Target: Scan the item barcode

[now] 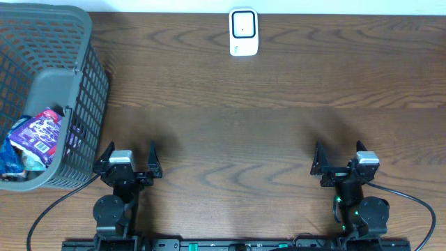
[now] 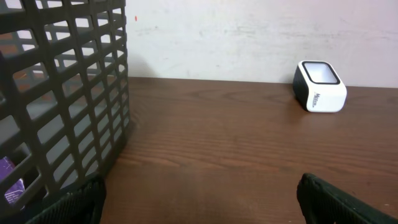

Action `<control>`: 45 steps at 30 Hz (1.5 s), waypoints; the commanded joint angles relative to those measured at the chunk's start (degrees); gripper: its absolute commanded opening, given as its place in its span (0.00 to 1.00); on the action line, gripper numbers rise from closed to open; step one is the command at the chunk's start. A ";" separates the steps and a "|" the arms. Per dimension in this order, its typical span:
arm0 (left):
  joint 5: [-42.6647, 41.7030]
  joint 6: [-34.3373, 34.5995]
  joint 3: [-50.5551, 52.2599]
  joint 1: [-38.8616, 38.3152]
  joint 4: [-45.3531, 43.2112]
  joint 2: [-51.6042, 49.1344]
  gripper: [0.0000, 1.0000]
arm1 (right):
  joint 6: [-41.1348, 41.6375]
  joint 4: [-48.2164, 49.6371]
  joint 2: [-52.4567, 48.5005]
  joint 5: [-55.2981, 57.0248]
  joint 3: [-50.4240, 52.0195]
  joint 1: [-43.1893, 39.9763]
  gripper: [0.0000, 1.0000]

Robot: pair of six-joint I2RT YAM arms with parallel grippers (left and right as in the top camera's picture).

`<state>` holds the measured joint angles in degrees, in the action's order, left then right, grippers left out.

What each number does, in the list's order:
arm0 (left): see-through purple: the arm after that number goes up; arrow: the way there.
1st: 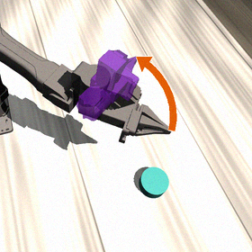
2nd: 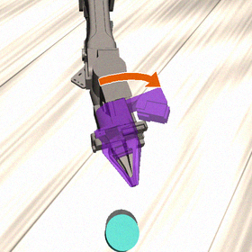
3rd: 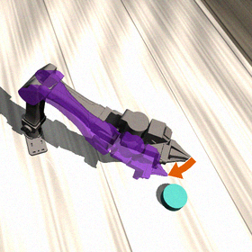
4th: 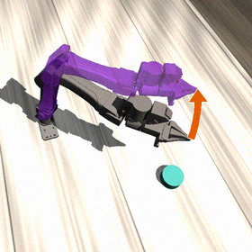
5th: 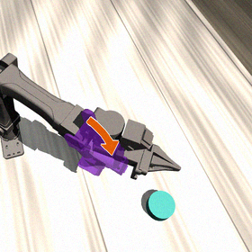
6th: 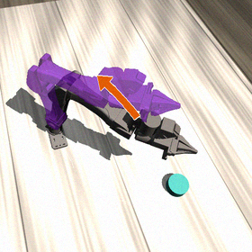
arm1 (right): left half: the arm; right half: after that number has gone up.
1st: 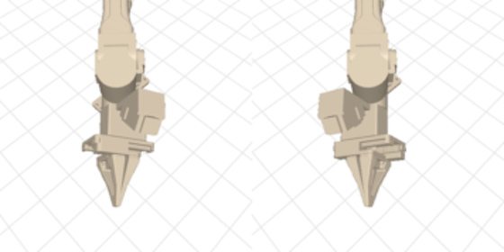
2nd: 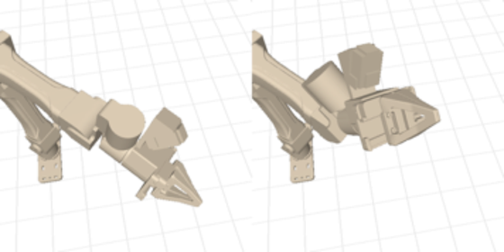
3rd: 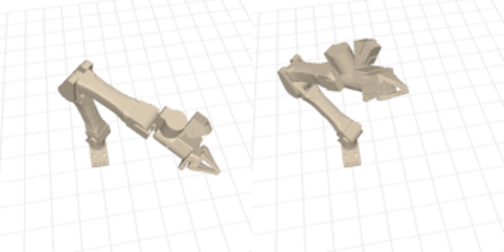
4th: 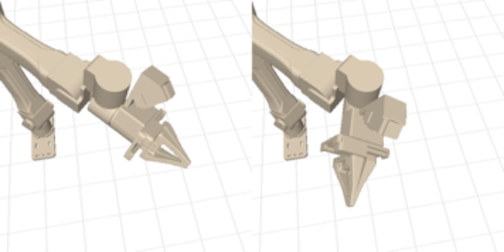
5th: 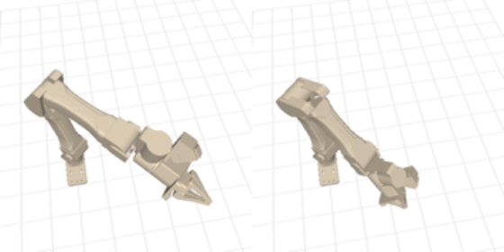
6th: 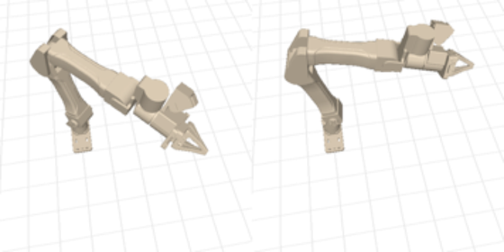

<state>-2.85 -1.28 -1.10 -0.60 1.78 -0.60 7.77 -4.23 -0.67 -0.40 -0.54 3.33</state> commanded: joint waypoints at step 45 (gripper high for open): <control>-11.78 2.03 0.81 -0.11 -6.01 0.37 0.98 | -0.79 -0.04 0.35 -0.13 0.22 -0.24 0.99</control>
<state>-12.43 0.21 -0.99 -0.60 -3.27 -0.60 7.79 -4.23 -0.67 -0.40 -0.54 3.33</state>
